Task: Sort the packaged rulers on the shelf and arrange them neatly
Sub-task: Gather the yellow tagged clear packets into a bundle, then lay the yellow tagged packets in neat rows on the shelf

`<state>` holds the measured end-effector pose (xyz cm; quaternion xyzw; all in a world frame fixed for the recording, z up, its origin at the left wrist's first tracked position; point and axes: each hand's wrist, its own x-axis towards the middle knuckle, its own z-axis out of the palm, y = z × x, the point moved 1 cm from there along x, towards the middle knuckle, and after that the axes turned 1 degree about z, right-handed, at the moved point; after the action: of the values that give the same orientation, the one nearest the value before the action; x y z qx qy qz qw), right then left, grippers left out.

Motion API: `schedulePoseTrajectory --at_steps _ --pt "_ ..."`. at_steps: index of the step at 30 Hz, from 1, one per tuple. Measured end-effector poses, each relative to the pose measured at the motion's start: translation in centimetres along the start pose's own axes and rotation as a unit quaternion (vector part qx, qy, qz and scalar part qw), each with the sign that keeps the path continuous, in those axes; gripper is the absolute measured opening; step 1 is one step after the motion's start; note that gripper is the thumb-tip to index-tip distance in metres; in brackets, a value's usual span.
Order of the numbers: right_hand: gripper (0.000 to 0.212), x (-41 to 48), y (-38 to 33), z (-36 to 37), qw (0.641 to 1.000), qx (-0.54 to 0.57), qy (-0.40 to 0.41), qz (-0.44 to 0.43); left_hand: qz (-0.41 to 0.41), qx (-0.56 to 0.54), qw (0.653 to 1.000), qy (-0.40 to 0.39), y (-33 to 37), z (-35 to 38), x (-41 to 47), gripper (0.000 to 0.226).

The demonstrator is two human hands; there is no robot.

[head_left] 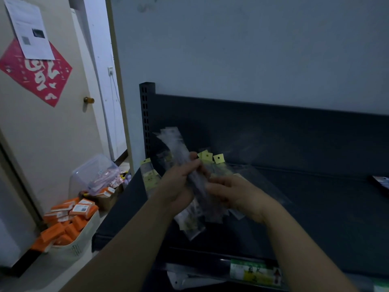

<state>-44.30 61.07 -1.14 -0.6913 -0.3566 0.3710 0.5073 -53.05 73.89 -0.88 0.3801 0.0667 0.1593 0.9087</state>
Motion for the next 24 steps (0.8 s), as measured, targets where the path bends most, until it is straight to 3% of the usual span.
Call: schedulePoseTrajectory --at_steps 3,7,10,12,15,21,24 --pt "0.019 -0.9 -0.2 -0.4 1.0 0.0 -0.004 -0.014 0.041 -0.015 0.999 0.001 -1.0 1.6 0.1 0.013" --pt "0.022 -2.9 0.4 -2.8 0.999 -0.033 0.024 -0.023 0.062 0.082 0.995 -0.011 -2.3 2.1 -0.2 0.023" --pt "0.02 -5.3 0.9 -5.5 0.993 -0.11 0.042 -0.009 0.077 0.086 0.993 -0.008 -2.0 1.7 -0.2 0.05" --pt "0.017 -7.0 1.0 -7.3 0.984 -0.165 0.072 -0.002 0.084 0.134 0.987 0.019 -1.9 1.6 -0.3 0.044" --pt "0.02 -9.5 1.3 -9.2 0.969 -0.214 0.122 0.015 0.077 0.285 0.955 0.017 -3.0 1.6 -0.5 0.025" --pt "0.021 -12.3 3.2 -10.0 0.946 -0.265 0.179 0.052 0.037 0.413 0.91 0.004 -6.3 2.3 -0.3 0.028" --pt "0.024 -13.1 4.3 -10.7 0.928 -0.301 0.208 0.076 0.055 0.54 0.84 -0.011 -7.3 2.9 -0.1 0.03"
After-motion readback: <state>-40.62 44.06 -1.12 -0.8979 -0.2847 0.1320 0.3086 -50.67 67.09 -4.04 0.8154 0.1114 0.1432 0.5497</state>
